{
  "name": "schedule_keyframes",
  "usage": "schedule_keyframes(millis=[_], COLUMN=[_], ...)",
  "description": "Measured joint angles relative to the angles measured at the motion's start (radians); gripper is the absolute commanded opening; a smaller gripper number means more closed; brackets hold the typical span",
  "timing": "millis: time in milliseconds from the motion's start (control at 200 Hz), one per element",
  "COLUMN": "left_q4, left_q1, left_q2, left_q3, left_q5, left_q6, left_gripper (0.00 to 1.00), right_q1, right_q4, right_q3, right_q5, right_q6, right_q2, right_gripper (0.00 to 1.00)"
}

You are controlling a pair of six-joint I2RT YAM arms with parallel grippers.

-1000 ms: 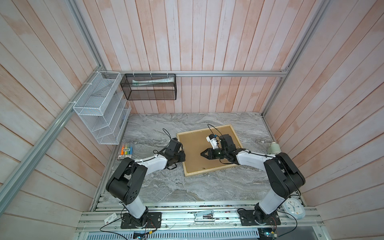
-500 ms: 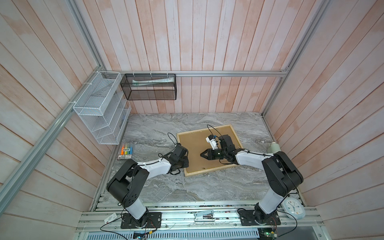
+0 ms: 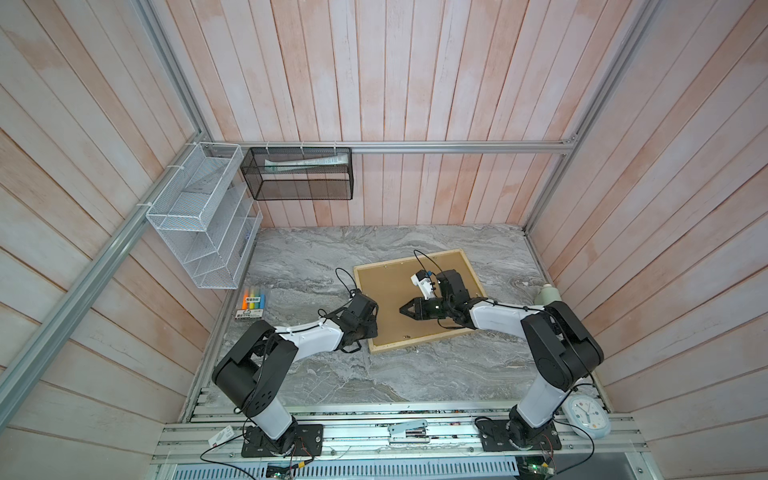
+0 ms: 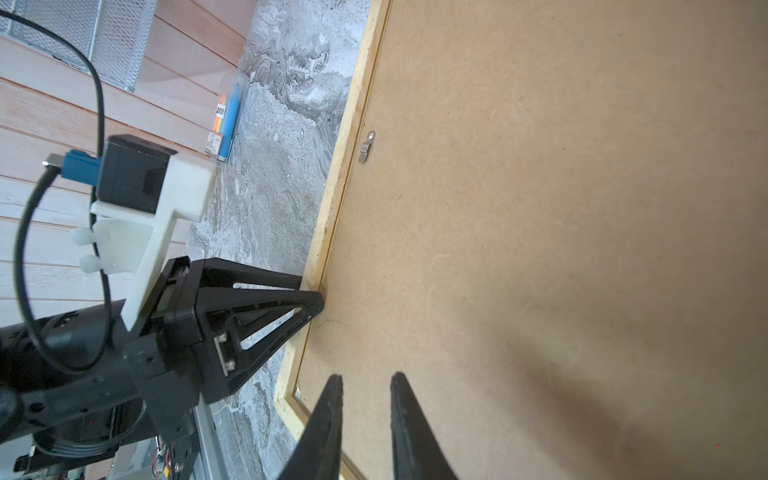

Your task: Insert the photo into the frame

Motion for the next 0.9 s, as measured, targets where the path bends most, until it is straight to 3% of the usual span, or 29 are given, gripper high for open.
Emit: schedule_keyframes(millis=[445, 900], left_q4=[0.069, 0.073], left_q1=[0.028, 0.099], left_q2=[-0.026, -0.071], left_q3=[-0.051, -0.097], left_q5=[0.026, 0.072], left_q6=[0.007, 0.079], left_gripper=[0.17, 0.15], right_q1=[0.018, 0.09], right_q4=[0.128, 0.14], right_q3=[0.015, 0.199], right_q5=[0.003, 0.031], right_q6=[0.171, 0.261], right_q2=[0.121, 0.251], right_gripper=[0.24, 0.25])
